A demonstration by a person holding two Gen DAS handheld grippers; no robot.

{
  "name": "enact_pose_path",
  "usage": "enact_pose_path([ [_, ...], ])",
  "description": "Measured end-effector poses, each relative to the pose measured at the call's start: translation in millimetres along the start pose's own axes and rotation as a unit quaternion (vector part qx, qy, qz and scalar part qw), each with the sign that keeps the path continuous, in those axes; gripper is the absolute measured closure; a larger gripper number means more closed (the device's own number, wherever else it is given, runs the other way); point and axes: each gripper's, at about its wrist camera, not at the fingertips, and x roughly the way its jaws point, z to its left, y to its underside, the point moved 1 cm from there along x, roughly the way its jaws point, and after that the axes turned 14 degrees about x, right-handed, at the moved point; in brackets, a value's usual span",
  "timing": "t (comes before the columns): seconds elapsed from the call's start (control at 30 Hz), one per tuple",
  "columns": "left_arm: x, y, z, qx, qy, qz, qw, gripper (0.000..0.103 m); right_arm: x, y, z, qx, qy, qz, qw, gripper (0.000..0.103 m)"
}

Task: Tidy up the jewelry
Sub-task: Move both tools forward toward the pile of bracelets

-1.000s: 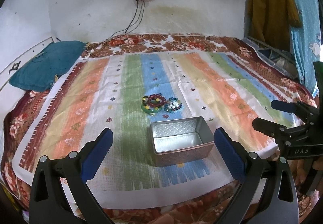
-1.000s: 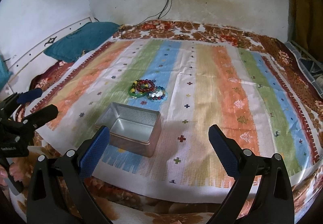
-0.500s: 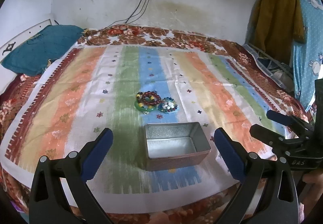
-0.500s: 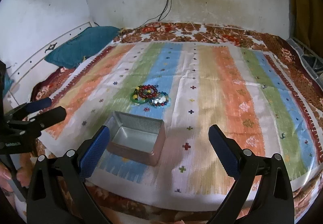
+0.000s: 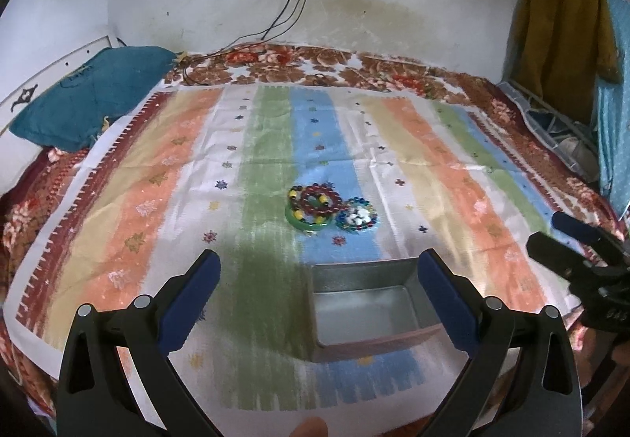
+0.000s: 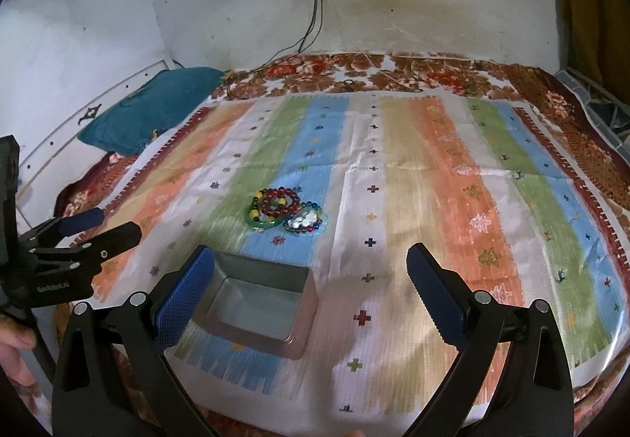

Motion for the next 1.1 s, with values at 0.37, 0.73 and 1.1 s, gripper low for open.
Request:
enact_pose_path([
  [0.37,23.8,-9.8,0.3,0.025,-0.016,0.006,0.9996,0.006,29.2,-10.1,-1.5,-0.012,0.013,0.015,1.000,0.004],
  [0.73,61.4,-21.6,9.4,0.026,-0.022,0.064,0.9974,0.005,61.4,-22.9,-2.3,-0.010,0.016,0.042,0.999,0.004],
  [1.1,91.2,-39.5,19.1,0.002,-0.003,0.083,0.9966,0.006,95.7,-38.7,-7.1,0.005,0.020,0.065,0.998,0.004],
])
